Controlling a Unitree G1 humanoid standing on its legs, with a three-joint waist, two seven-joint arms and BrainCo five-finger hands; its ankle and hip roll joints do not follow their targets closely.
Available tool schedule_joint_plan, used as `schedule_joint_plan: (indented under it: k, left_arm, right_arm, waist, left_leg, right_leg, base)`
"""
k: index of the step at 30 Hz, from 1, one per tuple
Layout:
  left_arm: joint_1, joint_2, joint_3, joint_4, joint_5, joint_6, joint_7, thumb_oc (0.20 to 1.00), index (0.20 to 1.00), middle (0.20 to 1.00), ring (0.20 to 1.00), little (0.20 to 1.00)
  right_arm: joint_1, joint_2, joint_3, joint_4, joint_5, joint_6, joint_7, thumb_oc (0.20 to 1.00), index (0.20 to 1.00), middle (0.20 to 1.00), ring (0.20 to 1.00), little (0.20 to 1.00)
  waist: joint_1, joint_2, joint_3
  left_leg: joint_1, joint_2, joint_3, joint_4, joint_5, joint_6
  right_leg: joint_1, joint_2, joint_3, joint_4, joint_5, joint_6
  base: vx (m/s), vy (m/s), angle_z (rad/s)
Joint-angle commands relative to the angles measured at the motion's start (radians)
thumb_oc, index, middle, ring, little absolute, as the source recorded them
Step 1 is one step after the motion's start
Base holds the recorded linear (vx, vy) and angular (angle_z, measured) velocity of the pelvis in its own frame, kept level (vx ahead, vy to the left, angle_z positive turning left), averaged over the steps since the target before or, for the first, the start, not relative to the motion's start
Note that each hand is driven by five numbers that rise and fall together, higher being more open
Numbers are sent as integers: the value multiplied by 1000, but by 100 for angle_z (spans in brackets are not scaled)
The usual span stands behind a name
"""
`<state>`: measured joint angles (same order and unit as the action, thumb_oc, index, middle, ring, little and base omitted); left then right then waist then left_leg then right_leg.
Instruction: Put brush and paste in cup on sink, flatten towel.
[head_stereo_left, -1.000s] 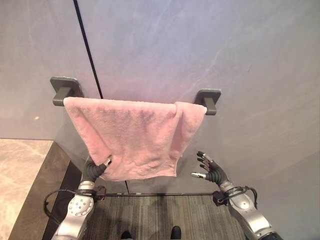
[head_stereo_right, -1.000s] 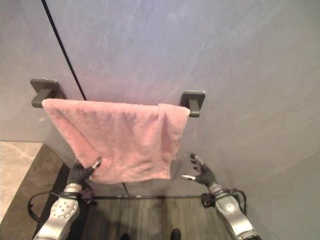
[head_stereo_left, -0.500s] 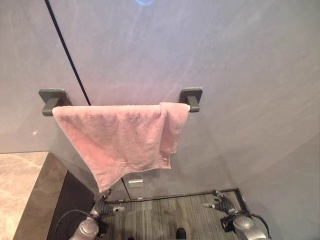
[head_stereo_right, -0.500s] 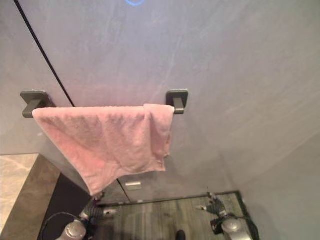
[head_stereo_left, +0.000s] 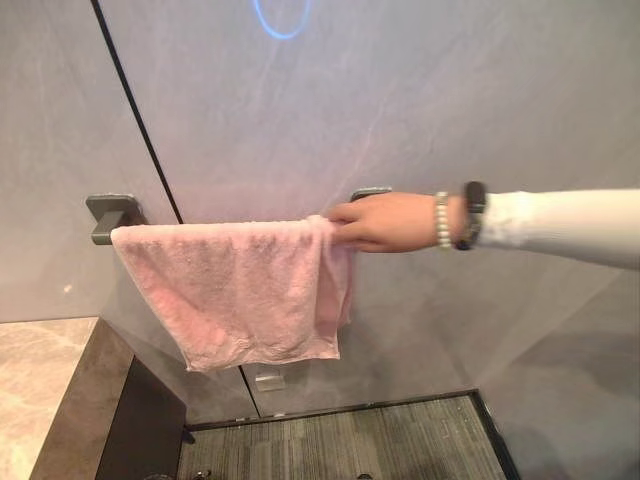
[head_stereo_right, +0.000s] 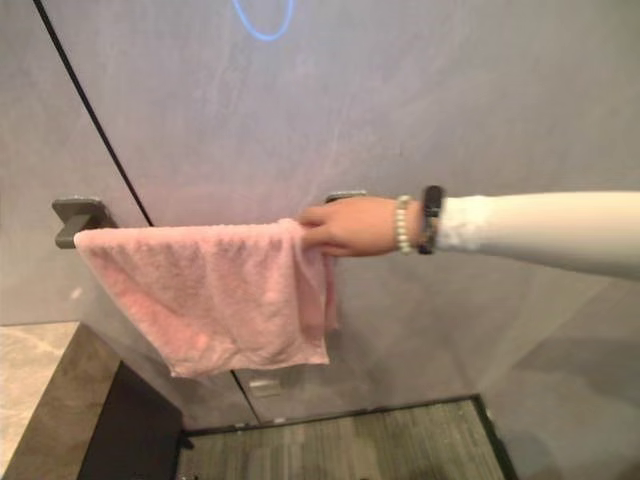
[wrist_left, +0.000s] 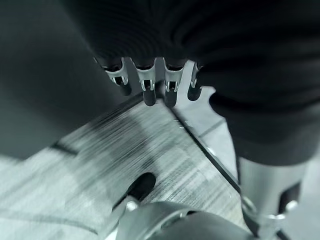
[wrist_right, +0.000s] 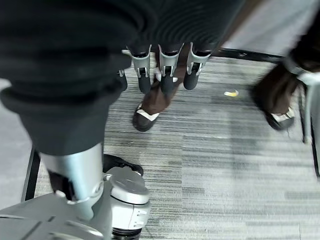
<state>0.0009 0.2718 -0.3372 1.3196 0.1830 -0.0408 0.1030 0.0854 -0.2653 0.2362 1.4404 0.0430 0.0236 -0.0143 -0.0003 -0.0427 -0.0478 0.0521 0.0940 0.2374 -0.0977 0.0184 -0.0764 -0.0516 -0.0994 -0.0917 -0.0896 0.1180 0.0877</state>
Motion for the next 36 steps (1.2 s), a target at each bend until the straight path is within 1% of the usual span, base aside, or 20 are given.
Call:
schedule_joint_plan:
  k: [1,3,8,10,12,14,17,20,21,24,27,28,29,31,33,35,36]
  left_arm:
    - [-54,-15,33,42,-5,-11,0,1000,1000,1000,1000,1000]
    - [-56,-12,30,48,-1,-11,19,1000,1000,1000,1000,1000]
    - [-60,-12,6,29,0,-21,9,1000,1000,1000,1000,1000]
    - [-61,-7,-1,10,-7,-28,8,1000,1000,1000,1000,1000]
    - [-60,6,14,-20,-47,-38,13,1000,1000,1000,1000,1000]
    - [-58,8,20,-24,-56,-40,14,1000,1000,1000,1000,1000]
    - [-55,1,18,-22,-58,-42,12,1000,1000,1000,1000,1000]
    - [-53,-2,18,-20,-55,-46,16,1000,1000,1000,1000,1000]
    - [-53,-2,27,-15,-63,-50,22,1000,1000,1000,1000,1000]
    - [-48,3,24,-27,-64,-57,25,1000,1000,1000,1000,1000]
    - [-32,24,8,-76,-60,-79,24,1000,1000,1000,1000,1000]
    - [-18,35,11,-115,-87,-91,9,1000,1000,1000,1000,1000]
    - [-17,35,11,-116,-87,-91,9,1000,1000,1000,1000,1000]
    - [-2,53,28,-165,-146,-102,-20,1000,1000,1000,1000,1000]
    - [3,59,25,-186,-154,-108,-24,1000,1000,1000,1000,1000]
    - [11,80,0,-260,-153,-120,-43,1000,1000,1000,1000,1000]
    - [12,81,0,-261,-153,-119,-43,1000,1000,1000,1000,1000]
  right_arm:
    - [-100,-14,7,22,2,-14,-8,1000,1000,1000,1000,1000]
    - [-125,-10,16,-13,26,-28,-23,1000,1000,1000,1000,1000]
    - [-156,-4,45,-74,67,-52,-25,1000,1000,1000,1000,1000]
    - [-165,-7,81,-115,47,-63,-23,1000,1000,1000,1000,1000]
    - [-169,-18,102,-164,44,-77,-23,1000,1000,1000,1000,1000]
    - [-170,-19,107,-164,38,-76,-22,1000,1000,1000,1000,1000]
    - [-174,-22,124,-128,-14,-66,-22,1000,1000,1000,1000,1000]
    - [-173,-17,105,-106,6,-62,-22,1000,1000,1000,1000,1000]
    - [-170,-5,54,-75,91,-61,-17,1000,1000,1000,1000,1000]
    - [-169,-2,49,-77,114,-67,-15,1000,1000,1000,1000,1000]
    - [-169,-10,63,-105,104,-81,-29,1000,1000,1000,1000,1000]
    - [-169,-20,66,-127,105,-88,-32,1000,1000,1000,1000,1000]
    - [-169,-20,66,-127,105,-88,-32,1000,1000,1000,1000,1000]
    - [-176,-37,62,-146,104,-93,-34,1000,1000,1000,1000,1000]
    - [-178,-40,62,-147,103,-93,-34,1000,1000,1000,1000,1000]
    - [-188,-51,72,-171,95,-99,-34,1000,1000,1000,1000,1000]
    - [-188,-51,72,-172,95,-98,-34,1000,1000,1000,1000,1000]
  waist:
    - [-3,3,44]
    - [2,1,44]
    - [9,3,43]
    - [17,4,43]
    - [24,5,48]
    - [28,7,50]
    - [40,13,52]
    - [44,16,52]
    - [47,17,51]
    - [51,19,52]
    - [63,22,61]
    - [68,24,65]
    - [67,23,65]
    - [74,28,72]
    - [75,30,75]
    - [76,36,81]
    - [76,36,81]
  left_leg:
    - [-19,24,-12,10,18,-28]
    - [-22,26,-14,10,21,-29]
    - [-28,27,-21,10,26,-31]
    - [-32,27,-28,10,28,-31]
    - [-42,27,-44,10,33,-32]
    - [-45,27,-48,10,35,-32]
    - [-46,20,-58,10,36,-30]
    - [-47,18,-62,10,36,-30]
    - [-47,17,-65,10,37,-31]
    - [-48,17,-68,10,38,-31]
    - [-54,14,-78,10,42,-32]
    - [-58,12,-84,10,44,-32]
    - [-58,12,-84,10,44,-32]
    - [-65,11,-93,10,49,-34]
    - [-67,11,-97,10,50,-34]
    - [-71,12,-103,10,53,-35]
    - [-71,12,-104,10,53,-35]
  right_leg:
    - [36,-58,17,2,11,63]
    - [33,-57,19,2,11,62]
    - [34,-57,15,2,10,60]
    - [36,-56,9,2,7,59]
    - [38,-55,0,2,3,56]
    - [40,-56,-4,2,2,56]
    - [45,-61,-19,2,0,56]
    - [48,-63,-25,2,-1,56]
    - [50,-67,-31,2,-3,56]
    - [53,-68,-37,2,-4,56]
    - [54,-71,-50,2,-5,58]
    - [55,-73,-57,2,-5,58]
    - [55,-74,-57,2,-5,58]
    - [56,-75,-69,2,-5,58]
    - [57,-76,-71,2,-6,58]
    - [58,-75,-80,4,-7,57]
    - [59,-75,-80,4,-7,57]
  base:
    - [0,-24,-6]
    - [0,0,0]
    - [0,0,0]
    - [0,0,0]
    - [-38,-26,8]
    - [-24,-10,19]
    - [-11,1,15]
    - [2,-3,4]
    - [5,-2,19]
    - [-2,-6,14]
    - [-14,-4,3]
    - [-13,-5,6]
    - [-10,-7,11]
    - [-7,-9,23]
    - [-2,-11,11]
    - [-8,-8,8]
    - [-10,-15,15]
